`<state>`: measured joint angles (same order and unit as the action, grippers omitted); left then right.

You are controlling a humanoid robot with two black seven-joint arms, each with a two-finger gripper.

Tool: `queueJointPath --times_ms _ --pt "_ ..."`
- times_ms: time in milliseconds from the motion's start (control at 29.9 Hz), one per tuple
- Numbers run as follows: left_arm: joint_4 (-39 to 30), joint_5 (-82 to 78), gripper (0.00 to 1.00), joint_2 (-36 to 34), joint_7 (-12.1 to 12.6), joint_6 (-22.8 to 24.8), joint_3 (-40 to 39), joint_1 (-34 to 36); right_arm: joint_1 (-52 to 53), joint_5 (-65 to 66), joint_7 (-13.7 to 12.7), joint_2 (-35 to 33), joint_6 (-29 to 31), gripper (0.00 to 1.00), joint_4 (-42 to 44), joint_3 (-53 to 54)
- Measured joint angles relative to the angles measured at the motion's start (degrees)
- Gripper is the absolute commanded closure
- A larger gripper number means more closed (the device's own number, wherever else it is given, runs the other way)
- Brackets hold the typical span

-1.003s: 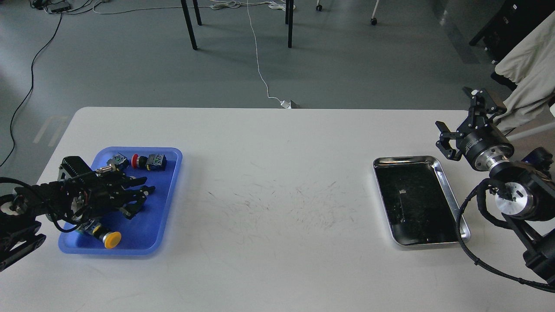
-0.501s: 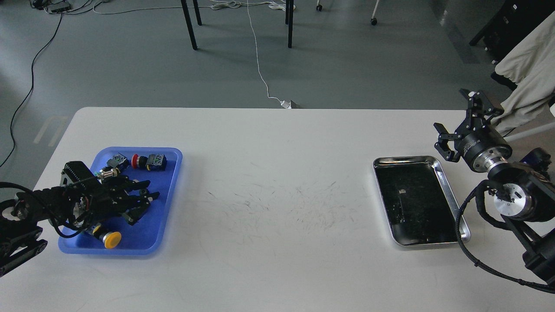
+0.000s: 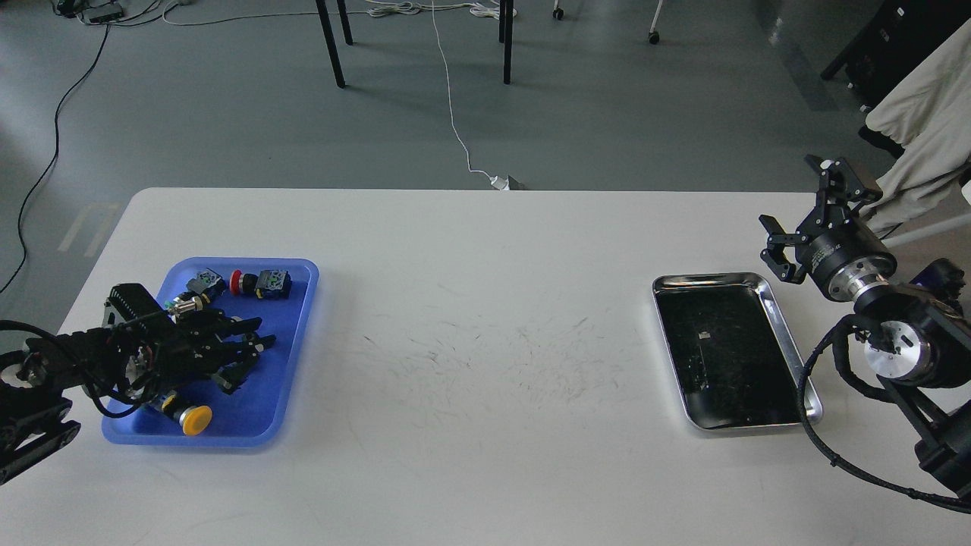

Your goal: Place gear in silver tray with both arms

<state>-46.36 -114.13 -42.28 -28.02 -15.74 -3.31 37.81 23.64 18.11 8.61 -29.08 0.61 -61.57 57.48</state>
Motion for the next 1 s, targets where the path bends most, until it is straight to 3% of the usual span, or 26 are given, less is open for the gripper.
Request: queueJointPath --times_ms 100,167,568,669,769,1003 --pt "0.0 0.0 0.68 0.0 0.0 0.0 0.0 0.0 0.0 0.0 0.0 0.0 0.0 0.01 0.0 0.0" --pt "0.1 -0.1 0.78 0.0 0.0 -0.1 0.0 0.0 0.0 0.0 0.0 0.1 0.0 0.01 0.0 0.0" --pt "0.3 -0.6 0.86 0.0 0.0 -0.1 0.0 -0.1 -0.1 0.0 0.0 0.1 0.0 0.01 0.0 0.0" --pt "0.3 -0.6 0.84 0.0 0.0 -0.2 0.0 -0.1 -0.1 0.0 0.0 0.1 0.0 0.01 0.0 0.0" --pt "0.3 -0.5 0.7 0.1 0.0 -0.2 0.0 -0.1 -0.1 0.0 0.1 0.1 0.0 0.01 0.0 0.0" --pt "0.1 0.1 0.58 0.2 0.0 0.0 -0.1 0.6 -0.1 0.0 0.1 0.1 0.0 0.01 0.0 -0.1"
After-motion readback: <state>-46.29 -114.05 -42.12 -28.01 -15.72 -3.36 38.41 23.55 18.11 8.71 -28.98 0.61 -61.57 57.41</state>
